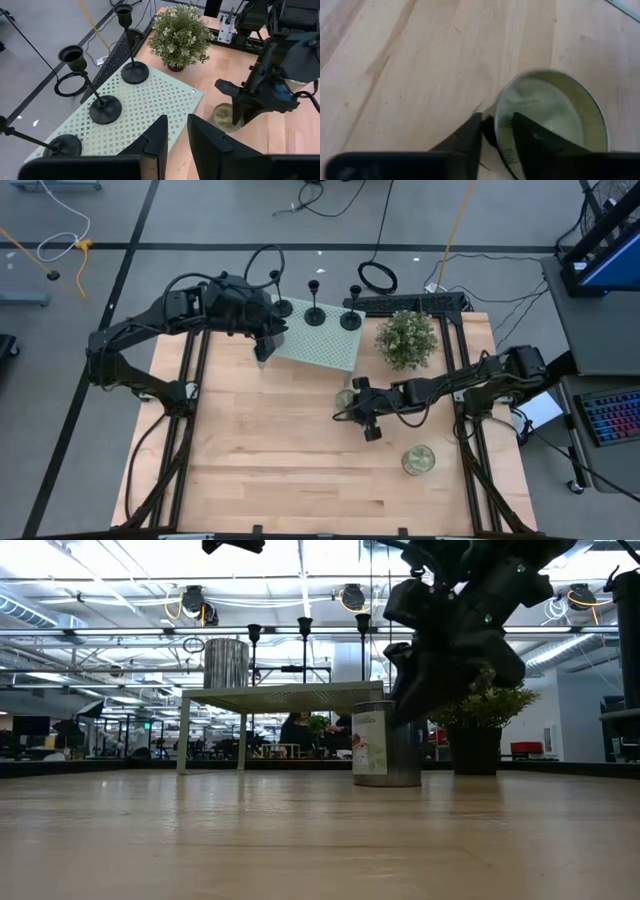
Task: Pick & Place candle stick holders
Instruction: Put the top yellow scented candle on the shelf
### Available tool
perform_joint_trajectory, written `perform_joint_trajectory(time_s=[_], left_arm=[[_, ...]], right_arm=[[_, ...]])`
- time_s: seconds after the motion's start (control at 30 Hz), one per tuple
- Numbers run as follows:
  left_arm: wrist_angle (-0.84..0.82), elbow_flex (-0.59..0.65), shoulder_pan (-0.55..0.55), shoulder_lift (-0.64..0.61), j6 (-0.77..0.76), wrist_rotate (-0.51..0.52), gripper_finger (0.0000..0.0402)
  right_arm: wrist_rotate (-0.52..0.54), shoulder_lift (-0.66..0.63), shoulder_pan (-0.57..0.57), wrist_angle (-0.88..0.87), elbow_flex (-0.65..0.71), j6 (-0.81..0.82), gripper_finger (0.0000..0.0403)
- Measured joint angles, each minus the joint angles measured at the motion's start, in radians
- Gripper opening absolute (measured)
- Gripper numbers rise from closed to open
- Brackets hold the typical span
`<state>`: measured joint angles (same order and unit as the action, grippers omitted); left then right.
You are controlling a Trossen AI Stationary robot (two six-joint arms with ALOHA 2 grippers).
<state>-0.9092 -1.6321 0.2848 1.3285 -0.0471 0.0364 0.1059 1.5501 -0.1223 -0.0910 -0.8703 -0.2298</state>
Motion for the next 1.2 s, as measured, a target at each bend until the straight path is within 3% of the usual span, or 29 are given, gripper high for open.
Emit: perform_joint_trajectory(time_s=[0.17, 0.37, 0.83, 1.2], left_arm=[[0.0, 0.0, 0.0, 0.0, 0.0, 0.0, 0.0079], [0.0, 0.0, -0.006, 0.0, -0.021, 0.0, 0.0079], [0.0, 0.0, -0.103, -0.001, -0.01, -0.001, 0.0079], [0.004, 0.0, -0.13, -0.001, -0.009, 0.001, 0.0078]], right_arm=[[-0.014, 0.0, -0.001, 0.014, -0.006, 0.038, 0.0011], [-0.008, -0.003, -0.001, -0.021, -0.064, 0.146, 0.0007], [0.005, -0.007, 0.049, -0.061, -0.403, 0.2, 0.0002], [0.107, -0.007, 0.183, -0.323, -0.614, 0.169, 0.0001]])
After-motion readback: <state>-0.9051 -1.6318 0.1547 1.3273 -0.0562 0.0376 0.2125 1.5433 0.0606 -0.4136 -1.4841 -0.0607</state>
